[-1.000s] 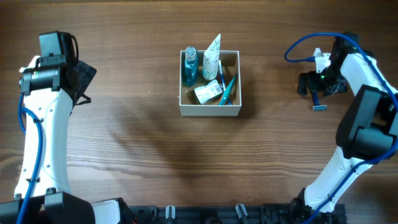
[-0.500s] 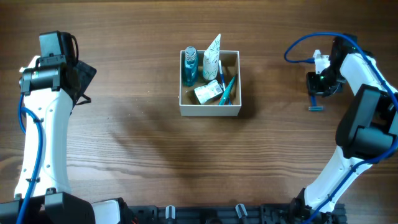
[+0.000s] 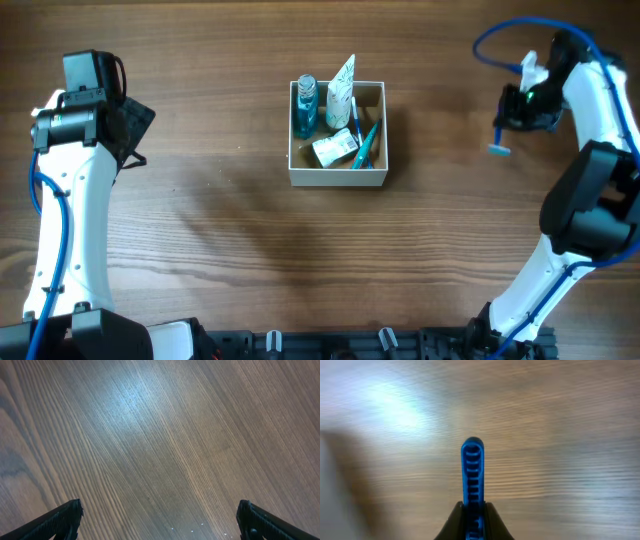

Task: Pack container
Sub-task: 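Lift the razor and place it into the box with the right gripper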

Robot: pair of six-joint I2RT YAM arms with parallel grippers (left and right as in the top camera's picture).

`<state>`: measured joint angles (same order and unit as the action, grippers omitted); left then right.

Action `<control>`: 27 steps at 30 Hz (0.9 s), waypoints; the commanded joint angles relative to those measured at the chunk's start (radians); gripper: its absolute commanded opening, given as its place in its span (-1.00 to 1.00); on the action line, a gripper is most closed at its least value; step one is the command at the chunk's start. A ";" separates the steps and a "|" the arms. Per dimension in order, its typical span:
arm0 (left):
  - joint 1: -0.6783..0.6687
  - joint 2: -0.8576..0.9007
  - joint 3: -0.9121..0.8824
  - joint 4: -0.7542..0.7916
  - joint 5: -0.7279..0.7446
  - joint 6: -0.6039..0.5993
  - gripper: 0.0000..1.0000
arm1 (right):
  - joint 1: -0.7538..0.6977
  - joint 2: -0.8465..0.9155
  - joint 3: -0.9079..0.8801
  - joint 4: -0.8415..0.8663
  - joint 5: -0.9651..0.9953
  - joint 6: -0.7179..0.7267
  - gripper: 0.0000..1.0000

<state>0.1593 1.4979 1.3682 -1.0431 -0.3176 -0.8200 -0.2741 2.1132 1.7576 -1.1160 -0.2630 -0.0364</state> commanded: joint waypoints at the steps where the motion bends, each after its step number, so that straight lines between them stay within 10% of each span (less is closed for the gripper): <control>1: 0.005 -0.016 0.012 -0.001 -0.016 0.005 0.99 | 0.050 -0.079 0.133 -0.026 -0.385 0.154 -0.92; 10: 0.005 -0.016 0.012 -0.001 -0.016 0.005 0.99 | 0.275 -0.131 0.142 -0.028 -0.485 0.486 -0.91; 21: 0.005 -0.016 0.012 -0.001 -0.016 0.005 1.00 | 0.542 -0.126 0.138 -0.033 -0.151 0.755 -0.88; 27: 0.005 -0.016 0.012 -0.001 -0.016 0.005 0.99 | 0.542 -0.124 0.138 -0.025 -0.151 0.769 -0.05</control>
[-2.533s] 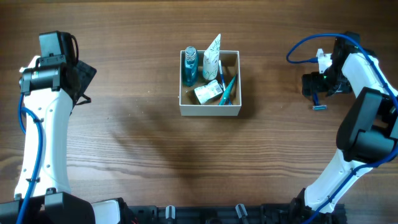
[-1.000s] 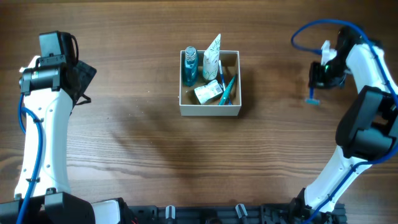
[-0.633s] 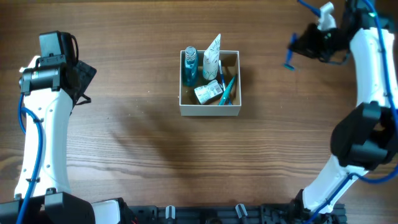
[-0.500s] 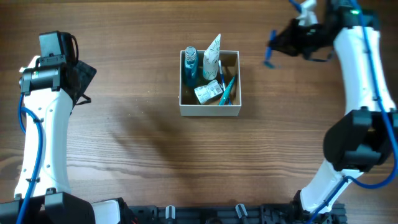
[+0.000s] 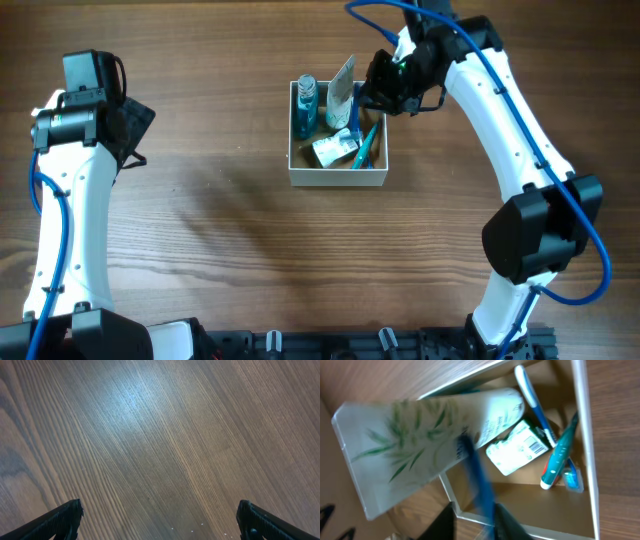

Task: Pack container

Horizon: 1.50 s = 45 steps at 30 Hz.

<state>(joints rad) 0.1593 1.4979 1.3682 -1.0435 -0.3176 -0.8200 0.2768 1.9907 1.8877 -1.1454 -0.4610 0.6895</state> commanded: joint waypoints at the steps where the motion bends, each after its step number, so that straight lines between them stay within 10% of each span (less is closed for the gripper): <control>1: 0.005 -0.016 0.012 0.000 -0.016 0.005 1.00 | -0.008 -0.001 0.008 0.004 0.047 0.044 0.18; 10: 0.005 -0.016 0.012 0.000 -0.016 0.005 0.99 | -0.028 -0.001 0.008 0.031 0.147 0.044 1.00; 20: 0.005 -0.016 0.012 0.000 -0.016 0.005 1.00 | -0.299 -0.001 0.008 0.056 0.185 -0.024 0.99; 32: 0.005 -0.016 0.012 0.000 -0.016 0.005 0.99 | -0.480 -0.001 -0.012 0.098 0.399 -0.903 0.99; 45: 0.005 -0.016 0.012 0.000 -0.016 0.005 0.99 | -0.480 0.001 -0.149 0.296 0.449 -1.081 0.99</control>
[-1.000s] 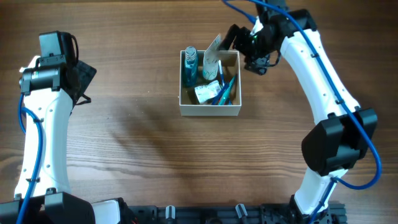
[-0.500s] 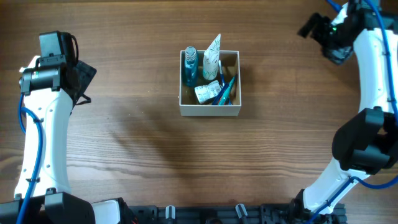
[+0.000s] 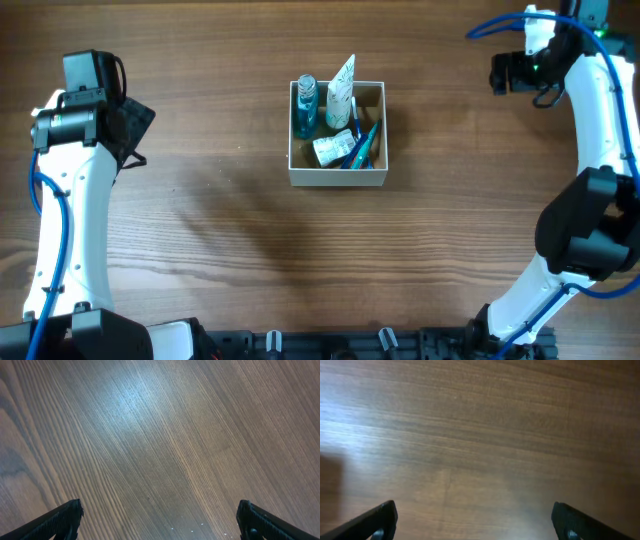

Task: Pack container

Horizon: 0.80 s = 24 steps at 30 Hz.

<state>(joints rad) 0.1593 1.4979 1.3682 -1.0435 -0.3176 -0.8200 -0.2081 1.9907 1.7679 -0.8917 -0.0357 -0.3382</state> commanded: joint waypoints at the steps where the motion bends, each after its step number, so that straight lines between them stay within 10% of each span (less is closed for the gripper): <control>1: 0.005 -0.016 0.012 0.000 -0.016 0.005 0.99 | 0.006 0.001 -0.032 0.056 0.012 -0.054 0.99; 24: 0.005 -0.016 0.012 0.000 -0.016 0.005 0.99 | 0.006 0.001 -0.032 0.080 0.010 -0.054 0.99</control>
